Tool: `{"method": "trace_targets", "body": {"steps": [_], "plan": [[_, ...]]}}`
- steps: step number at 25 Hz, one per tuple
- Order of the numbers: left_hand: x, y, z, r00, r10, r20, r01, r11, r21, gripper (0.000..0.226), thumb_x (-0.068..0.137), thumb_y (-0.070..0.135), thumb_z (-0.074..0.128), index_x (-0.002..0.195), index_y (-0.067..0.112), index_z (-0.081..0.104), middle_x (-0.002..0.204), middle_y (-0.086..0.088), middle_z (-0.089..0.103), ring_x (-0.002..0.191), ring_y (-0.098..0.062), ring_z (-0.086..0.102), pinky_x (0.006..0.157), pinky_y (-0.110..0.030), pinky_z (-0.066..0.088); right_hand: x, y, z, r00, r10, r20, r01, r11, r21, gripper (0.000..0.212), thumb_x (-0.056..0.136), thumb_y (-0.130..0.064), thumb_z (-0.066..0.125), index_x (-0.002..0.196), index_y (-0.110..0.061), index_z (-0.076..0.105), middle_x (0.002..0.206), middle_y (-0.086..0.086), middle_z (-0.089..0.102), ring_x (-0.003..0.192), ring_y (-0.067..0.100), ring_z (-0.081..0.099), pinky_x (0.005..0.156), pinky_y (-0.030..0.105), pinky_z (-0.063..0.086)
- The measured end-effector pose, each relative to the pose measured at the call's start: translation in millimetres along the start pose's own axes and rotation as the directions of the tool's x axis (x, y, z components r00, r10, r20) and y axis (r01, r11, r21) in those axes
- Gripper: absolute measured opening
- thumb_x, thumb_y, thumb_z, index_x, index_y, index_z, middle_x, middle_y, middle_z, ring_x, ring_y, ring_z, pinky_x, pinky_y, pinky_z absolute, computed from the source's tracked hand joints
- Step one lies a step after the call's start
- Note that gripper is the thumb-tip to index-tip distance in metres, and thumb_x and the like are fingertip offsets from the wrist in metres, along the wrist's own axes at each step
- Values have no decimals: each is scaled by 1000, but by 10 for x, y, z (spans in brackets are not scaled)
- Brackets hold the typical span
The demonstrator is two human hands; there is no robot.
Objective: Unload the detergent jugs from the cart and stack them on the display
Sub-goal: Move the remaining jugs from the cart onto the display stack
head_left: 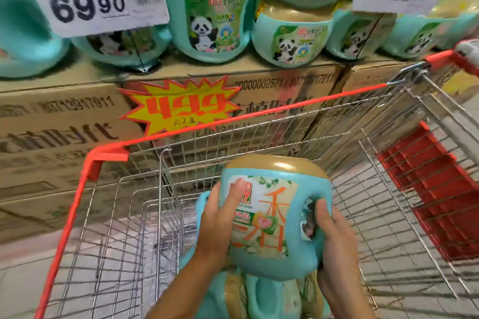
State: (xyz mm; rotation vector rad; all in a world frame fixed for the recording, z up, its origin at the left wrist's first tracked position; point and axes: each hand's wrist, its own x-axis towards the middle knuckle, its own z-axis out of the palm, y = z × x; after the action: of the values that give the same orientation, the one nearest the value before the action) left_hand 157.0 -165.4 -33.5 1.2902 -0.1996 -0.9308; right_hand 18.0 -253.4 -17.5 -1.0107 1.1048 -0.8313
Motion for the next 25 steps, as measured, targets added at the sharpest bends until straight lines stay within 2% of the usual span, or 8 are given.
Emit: {"method": "trace_targets", "body": {"steps": [4,7,11,15,17,19,23,25], "plan": [[-456,171,-302,981,99,-167,-104,994,-21,51,73,55,73,113,23,66,102,-5,76,92,-24,73,78,-40,59,-187,-35,245,979,-4,204,18,997,-69,32,82,-43,56,76,-12,55,65,8,47,61,17,42,54,29,34],[-904,237,-621,931,164,-325,-190,981,-49,48,70,62,67,109,34,66,102,1,76,91,-19,74,73,-36,59,-405,-52,534,916,-6,402,62,990,-126,39,74,-51,57,66,-13,50,61,9,44,53,16,39,49,25,33],[-1620,320,-1155,847,194,-496,-294,947,-132,39,76,53,70,110,32,68,102,-4,76,90,-24,74,63,-30,58,-945,108,983,788,65,612,-12,996,-90,40,74,-48,63,61,-13,47,58,7,40,53,17,35,53,31,27],[-2310,409,-1854,719,226,-657,-370,925,-88,53,69,57,74,108,22,68,99,-6,76,87,-24,74,60,-26,57,-1686,357,1523,614,107,782,-34,993,-110,34,78,-45,63,60,-17,54,57,5,46,52,18,41,56,31,30],[-2615,457,-2232,679,232,-696,-385,920,-68,64,66,59,68,115,18,65,101,-7,76,89,-24,74,63,-28,58,-2076,478,1826,536,130,834,-51,991,-121,31,79,-42,64,68,-13,60,62,10,49,56,21,42,60,34,32],[-2910,486,-2675,650,241,-720,-405,912,-60,65,69,58,65,119,17,63,103,-6,75,91,-24,74,66,-29,59,-2523,639,2137,496,117,860,-22,992,-123,32,80,-40,63,61,-15,58,57,8,48,53,19,39,57,32,28],[-3380,555,-3496,654,273,-706,-406,914,-23,62,77,54,60,123,12,61,105,-10,75,93,-27,73,67,-30,59,-3240,1051,2620,502,138,854,-37,990,-139,44,78,-47,68,61,-12,49,61,11,39,55,19,33,54,33,24],[-3574,634,-3879,652,258,-713,-398,917,-32,60,78,52,60,123,13,60,105,-9,75,92,-27,73,68,-32,60,-3550,1201,2871,501,161,851,-36,985,-166,41,76,-48,68,60,-14,51,63,10,39,56,19,33,55,33,24]]}}
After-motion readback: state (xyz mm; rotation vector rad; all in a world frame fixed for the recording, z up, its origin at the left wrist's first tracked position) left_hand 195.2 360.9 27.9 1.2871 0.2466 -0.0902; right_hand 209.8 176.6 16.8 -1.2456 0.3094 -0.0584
